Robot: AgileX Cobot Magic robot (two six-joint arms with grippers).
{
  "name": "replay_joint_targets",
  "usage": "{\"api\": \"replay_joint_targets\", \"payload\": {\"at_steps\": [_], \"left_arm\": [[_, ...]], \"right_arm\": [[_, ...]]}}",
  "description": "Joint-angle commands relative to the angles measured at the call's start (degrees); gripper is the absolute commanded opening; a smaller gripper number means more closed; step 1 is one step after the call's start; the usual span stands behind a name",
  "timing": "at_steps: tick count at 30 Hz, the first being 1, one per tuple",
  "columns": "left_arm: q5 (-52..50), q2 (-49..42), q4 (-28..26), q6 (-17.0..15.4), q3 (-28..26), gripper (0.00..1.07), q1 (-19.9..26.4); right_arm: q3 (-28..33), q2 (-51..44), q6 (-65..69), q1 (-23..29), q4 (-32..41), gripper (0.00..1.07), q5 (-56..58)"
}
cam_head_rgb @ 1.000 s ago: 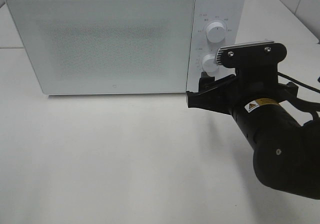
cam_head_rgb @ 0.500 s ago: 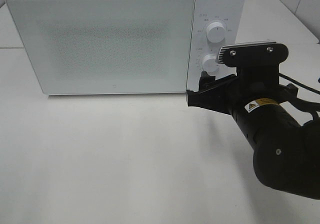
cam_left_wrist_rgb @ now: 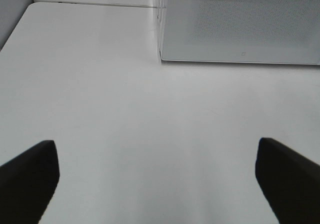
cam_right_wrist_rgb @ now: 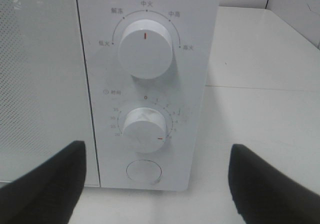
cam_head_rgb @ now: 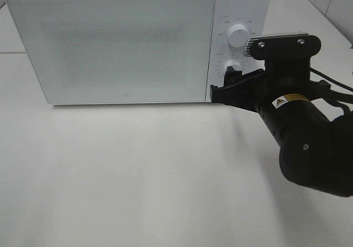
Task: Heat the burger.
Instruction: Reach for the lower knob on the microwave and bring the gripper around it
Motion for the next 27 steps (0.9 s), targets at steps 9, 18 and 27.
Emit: {"api": "replay_joint_targets", "payload": {"at_steps": [9, 18, 27], "left_arm": [[-0.6, -1.1, -0.3, -0.5, 0.1, 1.0, 0.1], [-0.6, -1.1, -0.3, -0.5, 0.1, 1.0, 0.1], [-0.6, -1.1, -0.3, -0.5, 0.1, 1.0, 0.1]], "right_arm": [[-5.7, 8.5, 0.3, -1.1, -3.1, 0.76, 0.9], [-10.1, 12.5, 2.8, -5.0, -6.4, 0.76, 3.2], [-13.9, 15.1, 2.7, -6.5, -7.4, 0.76, 3.3]]}}
